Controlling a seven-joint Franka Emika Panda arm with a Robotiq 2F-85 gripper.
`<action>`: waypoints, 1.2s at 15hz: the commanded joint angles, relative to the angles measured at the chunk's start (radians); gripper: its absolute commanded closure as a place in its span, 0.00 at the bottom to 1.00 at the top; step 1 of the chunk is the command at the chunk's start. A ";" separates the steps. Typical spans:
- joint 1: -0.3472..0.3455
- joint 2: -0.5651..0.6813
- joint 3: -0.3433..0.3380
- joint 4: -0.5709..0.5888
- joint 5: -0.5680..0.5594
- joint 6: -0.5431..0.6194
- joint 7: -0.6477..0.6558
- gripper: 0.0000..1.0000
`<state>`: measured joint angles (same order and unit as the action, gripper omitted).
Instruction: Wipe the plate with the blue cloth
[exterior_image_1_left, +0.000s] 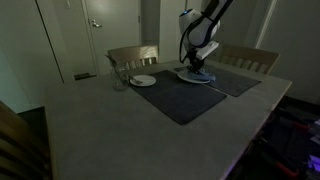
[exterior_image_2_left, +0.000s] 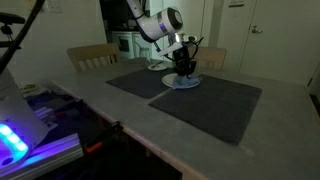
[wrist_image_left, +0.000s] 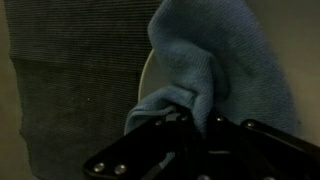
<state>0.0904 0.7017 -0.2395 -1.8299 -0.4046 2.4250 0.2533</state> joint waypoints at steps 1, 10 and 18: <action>-0.103 0.019 0.120 -0.001 0.162 0.027 -0.107 0.97; -0.282 0.012 0.318 0.012 0.556 0.001 -0.380 0.97; -0.181 0.002 0.210 0.007 0.440 0.055 -0.345 0.97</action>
<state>-0.1620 0.6693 0.0434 -1.8210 0.1291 2.4308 -0.1335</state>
